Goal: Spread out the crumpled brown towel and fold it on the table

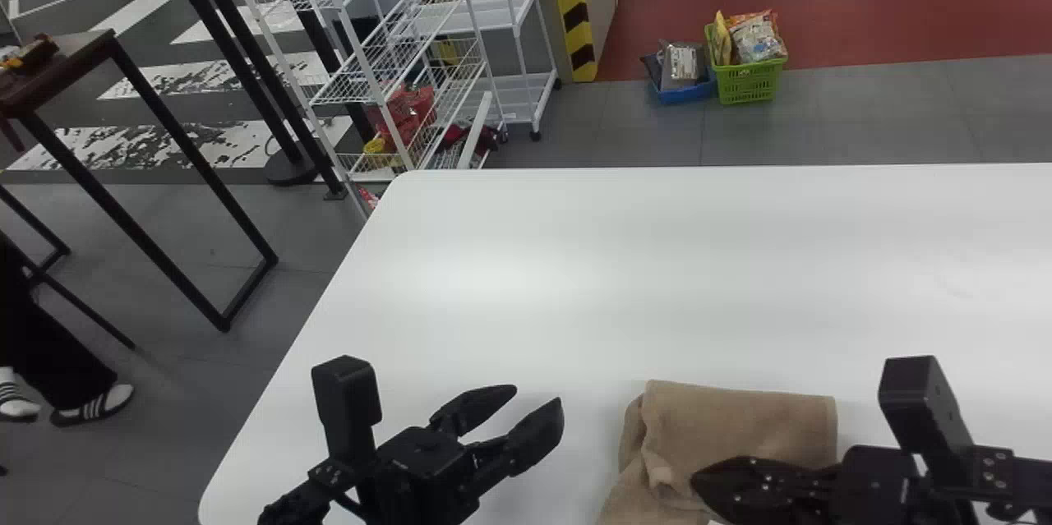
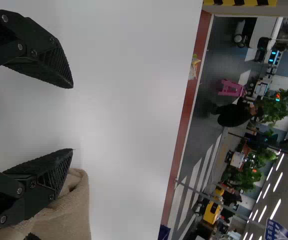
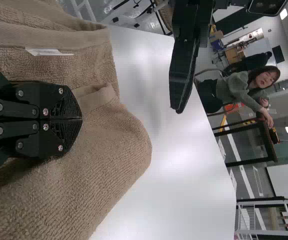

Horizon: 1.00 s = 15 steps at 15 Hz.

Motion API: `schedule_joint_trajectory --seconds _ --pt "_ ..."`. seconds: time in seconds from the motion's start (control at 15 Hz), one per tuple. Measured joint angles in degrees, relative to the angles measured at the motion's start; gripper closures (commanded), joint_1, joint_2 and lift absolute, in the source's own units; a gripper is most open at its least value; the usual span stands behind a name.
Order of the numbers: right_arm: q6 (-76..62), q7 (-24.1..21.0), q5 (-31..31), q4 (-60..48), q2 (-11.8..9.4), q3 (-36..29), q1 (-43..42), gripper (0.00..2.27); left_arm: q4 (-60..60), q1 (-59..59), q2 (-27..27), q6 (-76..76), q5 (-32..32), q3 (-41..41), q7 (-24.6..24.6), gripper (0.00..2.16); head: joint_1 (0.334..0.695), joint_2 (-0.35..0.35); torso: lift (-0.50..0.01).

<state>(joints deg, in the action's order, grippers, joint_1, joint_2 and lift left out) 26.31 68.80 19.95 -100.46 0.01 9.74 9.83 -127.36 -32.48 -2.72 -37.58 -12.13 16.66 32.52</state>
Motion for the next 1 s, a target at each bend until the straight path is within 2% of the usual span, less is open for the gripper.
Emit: schedule_joint_trajectory --seconds 0.4,0.67,0.8,0.93,1.0 --pt "-0.41 0.18 -0.05 1.02 -0.03 -1.74 -2.08 1.89 -0.12 0.22 0.0 -0.22 0.0 -0.19 0.0 0.46 0.695 0.35 -0.127" --pt "3.16 2.69 -4.23 -9.67 -0.02 -3.58 1.92 1.84 -1.34 0.14 0.04 -1.2 -0.2 -0.11 0.0 0.46 0.695 0.35 -0.127" --pt "5.12 2.95 -6.29 -15.8 -0.01 -4.94 4.16 1.25 -2.33 0.09 0.09 -1.98 -0.34 -0.22 0.0 0.46 0.695 0.343 -0.127" --pt "5.69 2.83 -8.47 -20.26 -0.01 -6.97 5.94 0.17 -3.51 -0.18 0.17 -2.55 -0.91 -0.36 -0.02 0.46 0.695 0.317 -0.127" --pt "5.75 2.59 -9.98 -21.47 -0.01 -8.71 6.36 0.0 -4.15 -0.41 0.23 -2.58 -1.34 -0.39 -0.08 0.46 0.695 0.3 -0.127"
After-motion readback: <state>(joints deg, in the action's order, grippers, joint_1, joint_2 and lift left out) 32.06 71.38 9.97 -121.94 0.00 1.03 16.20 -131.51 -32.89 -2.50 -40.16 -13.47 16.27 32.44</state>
